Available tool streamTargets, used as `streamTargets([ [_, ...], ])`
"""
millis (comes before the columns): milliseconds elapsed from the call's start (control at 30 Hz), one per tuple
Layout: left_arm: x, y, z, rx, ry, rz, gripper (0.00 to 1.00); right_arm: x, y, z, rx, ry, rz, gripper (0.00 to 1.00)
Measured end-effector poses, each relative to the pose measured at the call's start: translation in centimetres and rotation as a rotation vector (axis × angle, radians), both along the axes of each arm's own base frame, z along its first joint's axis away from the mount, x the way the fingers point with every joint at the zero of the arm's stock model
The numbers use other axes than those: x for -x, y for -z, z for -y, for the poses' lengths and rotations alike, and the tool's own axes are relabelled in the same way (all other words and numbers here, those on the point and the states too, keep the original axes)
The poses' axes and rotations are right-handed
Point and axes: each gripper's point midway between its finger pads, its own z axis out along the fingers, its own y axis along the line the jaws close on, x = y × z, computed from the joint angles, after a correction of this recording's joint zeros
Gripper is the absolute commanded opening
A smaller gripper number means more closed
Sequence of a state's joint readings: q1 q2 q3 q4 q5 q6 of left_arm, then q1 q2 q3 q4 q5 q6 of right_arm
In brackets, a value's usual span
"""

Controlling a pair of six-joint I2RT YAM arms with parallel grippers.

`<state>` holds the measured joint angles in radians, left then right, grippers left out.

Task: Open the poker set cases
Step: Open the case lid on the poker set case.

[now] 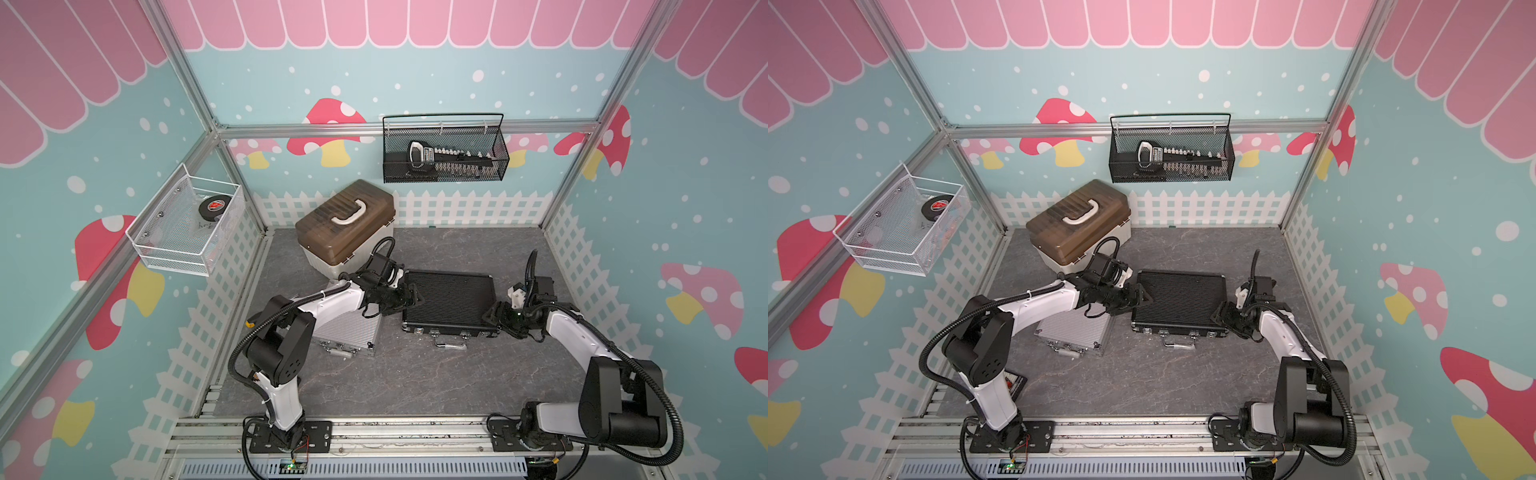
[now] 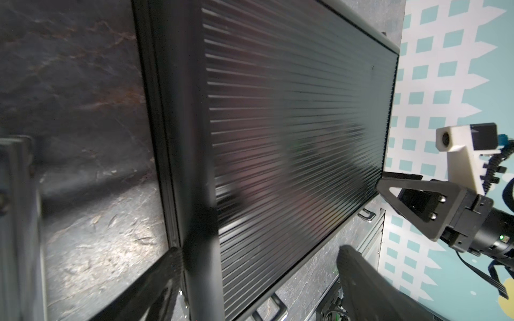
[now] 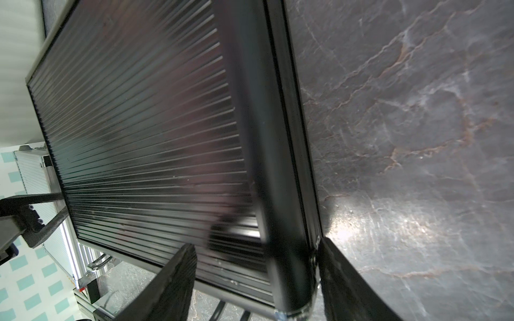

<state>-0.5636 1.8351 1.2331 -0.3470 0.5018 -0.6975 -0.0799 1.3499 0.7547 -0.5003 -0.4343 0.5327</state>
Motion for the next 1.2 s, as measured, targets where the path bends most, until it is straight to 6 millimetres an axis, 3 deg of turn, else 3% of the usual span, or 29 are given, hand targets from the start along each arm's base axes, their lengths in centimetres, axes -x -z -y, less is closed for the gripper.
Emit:
streamTargets([
  [433, 0.1, 0.0, 0.0, 0.007, -0.009, -0.013, 0.84, 0.0, 0.0, 0.1, -0.003, 0.009, 0.001, 0.59],
  [633, 0.1, -0.3, 0.1, 0.017, -0.019, -0.027, 0.83, 0.0, -1.1, 0.3, -0.006, 0.027, 0.033, 0.57],
  [1000, 0.0, -2.6, -0.1, 0.052, -0.040, -0.002, 0.83, 0.0, -2.9, 0.2, -0.018, 0.044, 0.085, 0.57],
  [1200, 0.2, -4.5, -0.3, 0.072, -0.053, 0.013, 0.83, -0.5, -5.2, 0.2, -0.032, 0.063, 0.149, 0.57],
])
